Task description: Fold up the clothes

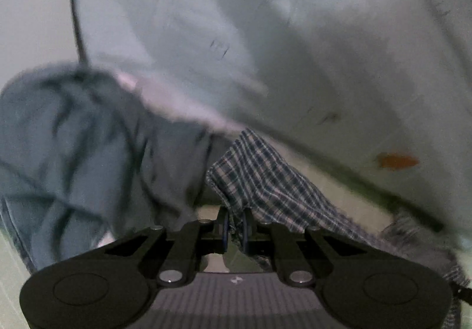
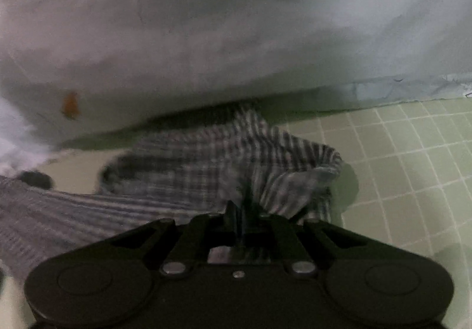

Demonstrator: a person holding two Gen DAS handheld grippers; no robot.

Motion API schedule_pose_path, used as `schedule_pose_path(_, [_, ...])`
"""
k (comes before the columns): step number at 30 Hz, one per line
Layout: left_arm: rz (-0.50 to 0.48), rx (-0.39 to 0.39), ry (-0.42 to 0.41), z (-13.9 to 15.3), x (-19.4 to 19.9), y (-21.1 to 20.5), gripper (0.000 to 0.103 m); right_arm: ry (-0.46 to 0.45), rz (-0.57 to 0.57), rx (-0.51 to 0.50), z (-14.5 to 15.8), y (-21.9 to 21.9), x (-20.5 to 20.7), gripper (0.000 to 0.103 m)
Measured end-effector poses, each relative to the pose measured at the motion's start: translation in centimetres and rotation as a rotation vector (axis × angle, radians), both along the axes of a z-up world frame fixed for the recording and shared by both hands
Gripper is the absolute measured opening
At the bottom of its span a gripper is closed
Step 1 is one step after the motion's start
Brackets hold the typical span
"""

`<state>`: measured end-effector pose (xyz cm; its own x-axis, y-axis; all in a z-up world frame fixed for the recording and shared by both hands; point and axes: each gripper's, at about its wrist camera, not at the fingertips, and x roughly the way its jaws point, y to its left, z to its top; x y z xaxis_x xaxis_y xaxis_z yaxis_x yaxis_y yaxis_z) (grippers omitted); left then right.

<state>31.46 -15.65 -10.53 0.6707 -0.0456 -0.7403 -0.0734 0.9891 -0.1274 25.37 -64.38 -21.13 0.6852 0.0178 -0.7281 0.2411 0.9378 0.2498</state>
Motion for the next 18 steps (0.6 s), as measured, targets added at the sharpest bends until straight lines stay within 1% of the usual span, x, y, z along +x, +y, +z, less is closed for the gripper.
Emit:
schedule_pose_path(2, [0.015,0.008,0.043,-1.8,0.3,0.4,0.010,0.019,-0.028,-0.021,-0.9,-0.3,1.4,0.004])
schedule_pose_path(5, [0.031,0.006,0.092,-3.6,0.4,1.0,0.010,0.011,-0.063,-0.072,-1.1,-1.2,3.4,0.005])
schedule_pose_path(8, [0.036,0.012,0.121,-4.8,0.3,1.3,0.010,0.021,-0.081,-0.098,-0.7,-2.6,4.9,0.015])
schedule_pose_path(10, [0.038,0.008,0.127,-5.1,0.1,1.4,0.011,0.020,-0.092,-0.112,-0.1,-3.3,5.4,0.022])
schedule_pose_path(11, [0.038,0.007,0.127,-5.1,-0.1,1.4,0.011,0.009,-0.097,-0.118,0.4,-3.5,5.0,0.034])
schedule_pose_path(12, [0.039,0.008,0.129,-5.1,-0.2,1.5,0.011,-0.002,-0.107,-0.137,1.1,-3.3,4.4,0.053])
schedule_pose_path(13, [0.040,0.008,0.131,-5.2,-0.3,1.6,0.012,-0.014,-0.120,-0.163,1.7,-2.9,3.6,0.063])
schedule_pose_path(14, [0.041,0.009,0.132,-5.2,-0.5,1.6,0.012,-0.023,-0.133,-0.183,2.3,-2.4,2.6,0.078])
schedule_pose_path(15, [0.043,0.009,0.134,-5.2,-0.6,1.7,0.013,-0.031,-0.147,-0.199,2.8,-1.8,1.5,0.081])
schedule_pose_path(16, [0.047,0.005,0.138,-5.4,-0.6,1.7,0.014,-0.035,-0.155,-0.202,3.2,-1.1,0.3,0.081])
schedule_pose_path(18, [0.052,-0.004,0.148,-5.8,-0.4,1.8,0.015,-0.013,-0.169,-0.197,3.4,-0.1,-1.6,0.082])
